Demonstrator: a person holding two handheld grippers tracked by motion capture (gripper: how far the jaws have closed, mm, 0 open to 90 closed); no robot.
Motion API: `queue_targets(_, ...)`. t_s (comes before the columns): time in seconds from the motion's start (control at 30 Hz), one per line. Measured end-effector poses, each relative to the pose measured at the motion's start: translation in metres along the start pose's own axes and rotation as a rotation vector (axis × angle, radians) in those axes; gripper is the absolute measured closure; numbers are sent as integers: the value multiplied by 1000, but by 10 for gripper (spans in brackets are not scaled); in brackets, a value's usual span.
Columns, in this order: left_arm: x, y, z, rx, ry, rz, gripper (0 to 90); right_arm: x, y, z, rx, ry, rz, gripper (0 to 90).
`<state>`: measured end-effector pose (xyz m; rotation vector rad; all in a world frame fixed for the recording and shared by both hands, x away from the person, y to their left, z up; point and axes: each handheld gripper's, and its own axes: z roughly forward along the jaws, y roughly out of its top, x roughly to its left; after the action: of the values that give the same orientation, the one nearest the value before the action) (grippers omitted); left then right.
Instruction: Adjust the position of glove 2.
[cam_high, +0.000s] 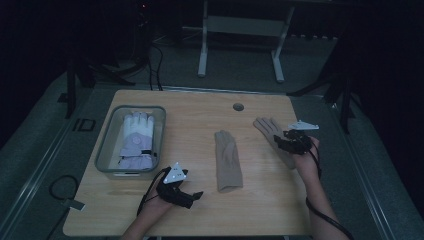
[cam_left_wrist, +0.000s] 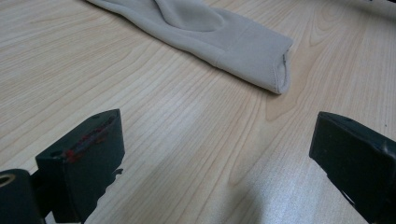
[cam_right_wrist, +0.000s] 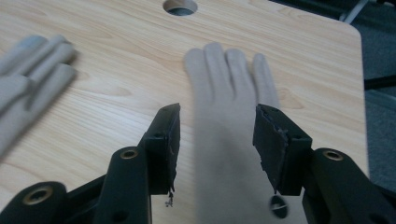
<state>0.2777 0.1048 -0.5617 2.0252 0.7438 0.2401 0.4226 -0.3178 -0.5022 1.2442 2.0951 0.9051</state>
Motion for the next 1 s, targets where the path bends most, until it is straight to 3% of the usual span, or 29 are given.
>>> queue_targets(0.07,0,0,0,1,1,1,33,-9,-2,8,9,4,-2,518)
queue_targets(0.23,0,-1,0,0,4,4,33,-14,-5,19,19,25,-7,532)
queue_targets(0.3,-1,0,0,2,6,9,33,-15,-10,34,68,12,-21,537)
queue_targets(0.43,-1,-1,0,-1,4,5,33,-18,-17,46,100,2,-9,539)
queue_targets(0.5,0,-1,0,0,2,4,33,-20,-21,49,93,25,14,542)
queue_targets(0.6,-1,-1,0,2,1,5,33,-21,-25,49,78,59,65,598)
queue_targets(0.7,-2,-1,1,4,0,7,33,-17,-27,48,71,69,89,727)
queue_targets(0.77,-2,-1,1,7,1,10,33,-12,-26,47,74,51,87,779)
queue_targets(0.93,-2,0,0,-3,0,8,33,1,-22,31,52,-14,196,808)
queue_targets(1.0,-2,0,0,-2,-1,11,33,7,-22,21,46,-40,219,808)
